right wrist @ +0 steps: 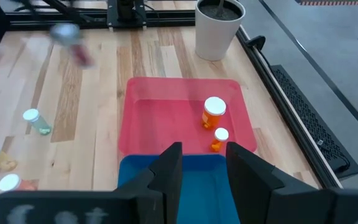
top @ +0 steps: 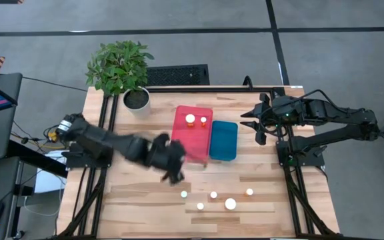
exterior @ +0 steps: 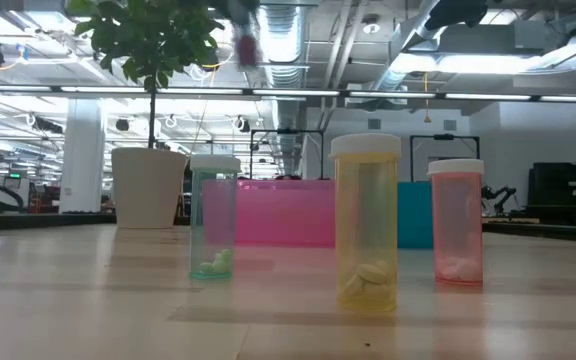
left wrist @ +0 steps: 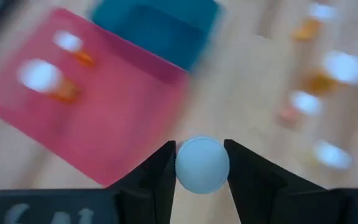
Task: Pick and place medicine bottles into bin by pill shape (circle, oval)
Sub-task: Put the blue pill bottle into the red bin
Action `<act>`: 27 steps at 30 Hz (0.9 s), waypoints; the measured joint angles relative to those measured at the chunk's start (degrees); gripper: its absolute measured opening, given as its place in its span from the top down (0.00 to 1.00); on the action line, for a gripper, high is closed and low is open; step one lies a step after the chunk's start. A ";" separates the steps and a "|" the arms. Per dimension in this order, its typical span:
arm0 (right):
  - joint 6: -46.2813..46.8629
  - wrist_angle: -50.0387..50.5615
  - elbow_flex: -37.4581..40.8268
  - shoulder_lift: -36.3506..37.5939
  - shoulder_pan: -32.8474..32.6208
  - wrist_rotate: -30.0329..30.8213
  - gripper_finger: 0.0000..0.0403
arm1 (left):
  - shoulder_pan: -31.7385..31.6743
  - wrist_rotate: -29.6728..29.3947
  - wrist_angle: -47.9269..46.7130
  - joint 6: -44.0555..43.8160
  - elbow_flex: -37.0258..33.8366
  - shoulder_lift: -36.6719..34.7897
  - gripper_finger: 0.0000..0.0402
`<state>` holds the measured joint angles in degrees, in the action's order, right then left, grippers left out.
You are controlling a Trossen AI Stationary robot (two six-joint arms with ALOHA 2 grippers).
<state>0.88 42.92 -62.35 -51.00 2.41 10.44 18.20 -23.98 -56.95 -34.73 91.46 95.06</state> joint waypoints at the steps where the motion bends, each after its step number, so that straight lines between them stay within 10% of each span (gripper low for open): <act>1: 0.01 0.00 0.00 0.00 -0.01 -0.01 0.66 | -2.42 0.21 0.33 2.62 -0.01 0.18 0.70; 11: 0.20 0.04 0.00 0.00 -0.01 -0.01 0.66 | -19.55 4.88 14.63 17.42 -9.81 0.71 0.70; 27: 1.10 0.00 0.00 0.00 0.01 0.02 0.66 | -26.54 7.21 39.32 21.27 -31.45 0.73 0.70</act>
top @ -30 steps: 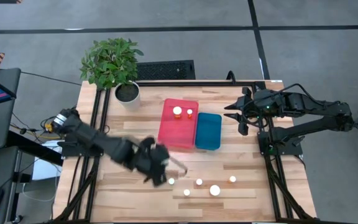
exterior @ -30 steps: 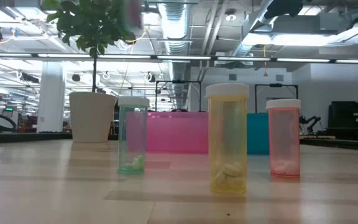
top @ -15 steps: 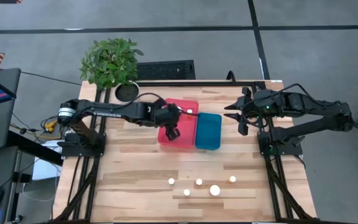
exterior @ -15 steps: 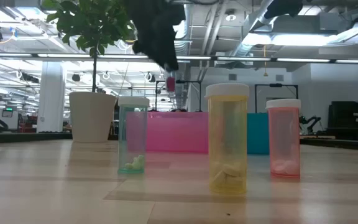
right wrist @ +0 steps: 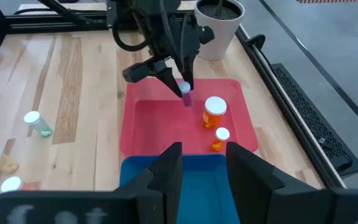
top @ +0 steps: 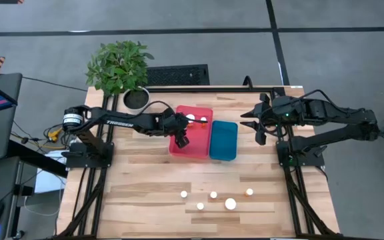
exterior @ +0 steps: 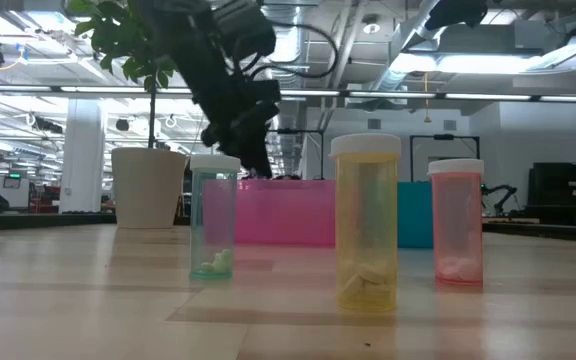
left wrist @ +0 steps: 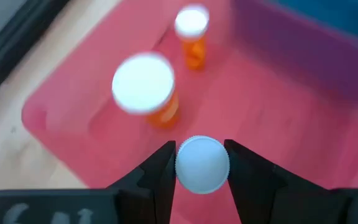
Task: Pick and place medicine bottles into bin by pill shape (circle, oval)
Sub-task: Put the blue pill bottle into the red bin
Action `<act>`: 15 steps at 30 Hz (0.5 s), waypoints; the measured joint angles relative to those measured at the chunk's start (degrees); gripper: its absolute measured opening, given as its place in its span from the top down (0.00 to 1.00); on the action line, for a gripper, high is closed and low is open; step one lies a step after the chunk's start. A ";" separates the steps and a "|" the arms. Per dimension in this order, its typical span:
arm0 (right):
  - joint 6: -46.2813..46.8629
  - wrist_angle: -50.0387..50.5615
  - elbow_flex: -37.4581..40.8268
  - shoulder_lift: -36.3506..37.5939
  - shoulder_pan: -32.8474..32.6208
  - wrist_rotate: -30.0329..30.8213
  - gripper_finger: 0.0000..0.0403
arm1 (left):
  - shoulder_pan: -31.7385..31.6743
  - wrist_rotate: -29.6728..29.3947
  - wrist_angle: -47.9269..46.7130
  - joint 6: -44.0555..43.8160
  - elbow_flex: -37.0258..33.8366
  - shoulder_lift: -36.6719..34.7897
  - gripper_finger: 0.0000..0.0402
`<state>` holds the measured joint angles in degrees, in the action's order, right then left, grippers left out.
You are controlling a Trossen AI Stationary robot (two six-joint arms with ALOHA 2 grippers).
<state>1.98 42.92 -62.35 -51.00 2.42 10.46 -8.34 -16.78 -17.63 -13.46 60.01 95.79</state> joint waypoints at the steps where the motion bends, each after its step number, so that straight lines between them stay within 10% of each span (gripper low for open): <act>1: 0.00 0.02 0.00 0.00 -0.02 0.02 0.66 | -0.09 0.02 0.56 -0.11 -0.53 0.00 0.70; 15: 0.17 0.12 0.00 0.00 -0.04 0.13 0.66 | -0.24 2.63 1.71 2.24 -0.45 4.57 0.70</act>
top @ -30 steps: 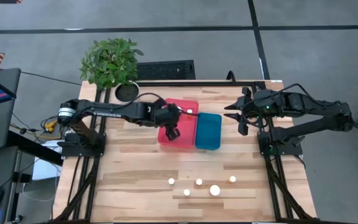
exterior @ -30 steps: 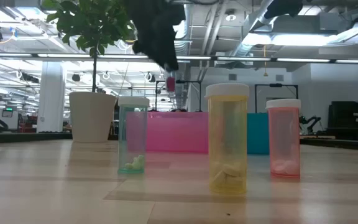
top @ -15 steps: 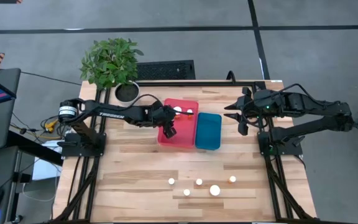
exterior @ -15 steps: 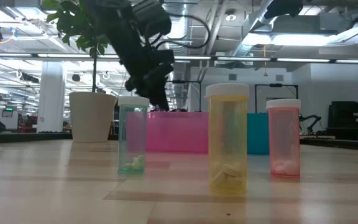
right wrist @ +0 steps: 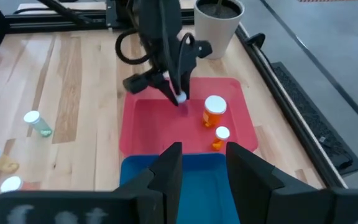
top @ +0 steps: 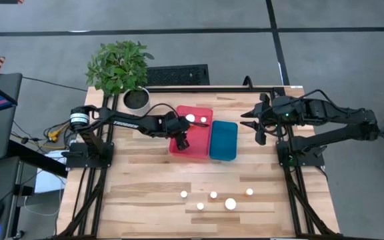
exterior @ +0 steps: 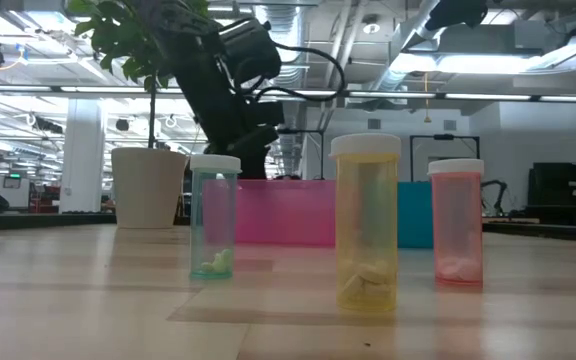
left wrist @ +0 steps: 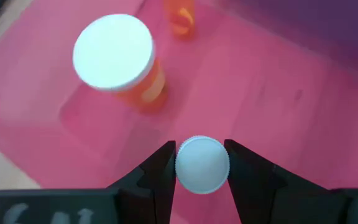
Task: Pick and place medicine bottles into bin by pill shape (circle, oval)
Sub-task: Put the blue pill bottle into the red bin
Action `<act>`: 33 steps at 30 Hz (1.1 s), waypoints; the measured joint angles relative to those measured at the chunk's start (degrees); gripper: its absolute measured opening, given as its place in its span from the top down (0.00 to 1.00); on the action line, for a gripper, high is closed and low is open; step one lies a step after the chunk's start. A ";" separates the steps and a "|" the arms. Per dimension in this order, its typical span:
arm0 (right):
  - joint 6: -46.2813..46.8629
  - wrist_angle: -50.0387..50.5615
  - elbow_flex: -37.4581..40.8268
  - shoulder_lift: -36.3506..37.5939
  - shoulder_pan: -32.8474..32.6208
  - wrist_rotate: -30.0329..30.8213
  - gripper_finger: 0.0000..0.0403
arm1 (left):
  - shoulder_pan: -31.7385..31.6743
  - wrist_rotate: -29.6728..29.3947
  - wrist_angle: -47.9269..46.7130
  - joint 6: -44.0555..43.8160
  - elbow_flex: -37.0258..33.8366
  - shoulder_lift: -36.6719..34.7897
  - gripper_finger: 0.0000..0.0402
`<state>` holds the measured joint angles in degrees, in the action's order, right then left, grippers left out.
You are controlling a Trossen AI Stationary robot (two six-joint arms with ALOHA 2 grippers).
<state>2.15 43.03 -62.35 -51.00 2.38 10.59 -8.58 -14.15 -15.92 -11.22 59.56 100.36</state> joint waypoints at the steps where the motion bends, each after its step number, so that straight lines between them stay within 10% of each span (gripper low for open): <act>1: -0.02 -0.14 0.00 0.02 0.04 0.04 0.66 | 0.00 0.05 0.36 0.01 0.02 0.09 0.70; 33: -0.19 -0.07 0.00 0.00 0.06 -0.04 0.66 | -0.02 -2.66 0.05 -0.70 0.18 0.07 0.46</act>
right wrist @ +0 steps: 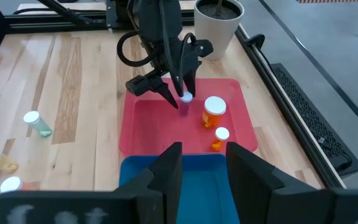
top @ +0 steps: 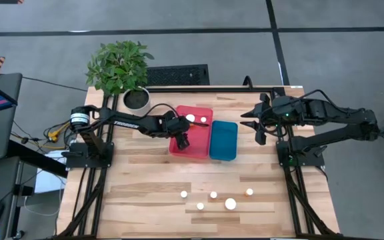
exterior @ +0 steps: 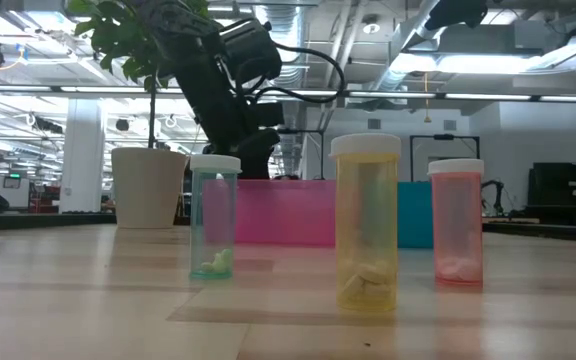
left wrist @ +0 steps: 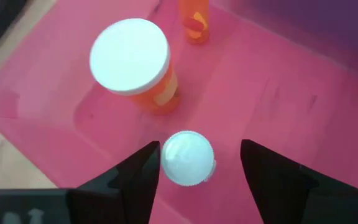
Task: Pick and place medicine bottles into bin by pill shape (circle, oval)
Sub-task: Put the blue pill bottle into the red bin, then put the big orange pill bottle into the red bin
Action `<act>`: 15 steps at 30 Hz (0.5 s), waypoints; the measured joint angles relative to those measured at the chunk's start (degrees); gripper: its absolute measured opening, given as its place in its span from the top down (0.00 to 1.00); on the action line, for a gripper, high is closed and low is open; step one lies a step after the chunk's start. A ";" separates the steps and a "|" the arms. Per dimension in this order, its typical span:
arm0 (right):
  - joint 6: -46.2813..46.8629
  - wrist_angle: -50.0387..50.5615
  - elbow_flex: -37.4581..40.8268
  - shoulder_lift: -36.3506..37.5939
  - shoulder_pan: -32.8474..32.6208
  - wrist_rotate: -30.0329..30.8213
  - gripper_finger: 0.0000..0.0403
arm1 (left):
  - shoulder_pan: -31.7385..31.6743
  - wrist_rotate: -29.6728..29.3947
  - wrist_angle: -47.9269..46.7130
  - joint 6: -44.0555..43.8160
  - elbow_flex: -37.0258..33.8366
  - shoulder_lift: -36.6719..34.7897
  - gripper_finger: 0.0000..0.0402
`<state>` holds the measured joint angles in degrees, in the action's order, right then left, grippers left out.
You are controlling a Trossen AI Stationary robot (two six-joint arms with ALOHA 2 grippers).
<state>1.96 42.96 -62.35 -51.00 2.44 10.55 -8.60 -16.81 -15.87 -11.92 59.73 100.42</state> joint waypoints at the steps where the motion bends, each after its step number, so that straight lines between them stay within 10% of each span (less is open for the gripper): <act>1: 0.00 0.00 0.00 0.00 0.00 0.00 0.66 | 0.00 -0.01 -0.25 0.07 0.35 0.00 0.46; 15: 0.14 0.02 0.00 0.00 -0.04 -0.11 0.66 | 0.25 -3.64 -8.69 4.37 10.66 -0.09 0.46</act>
<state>2.09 42.98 -62.35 -51.00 2.39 10.44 -8.35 -20.45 -24.57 -7.55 70.39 100.33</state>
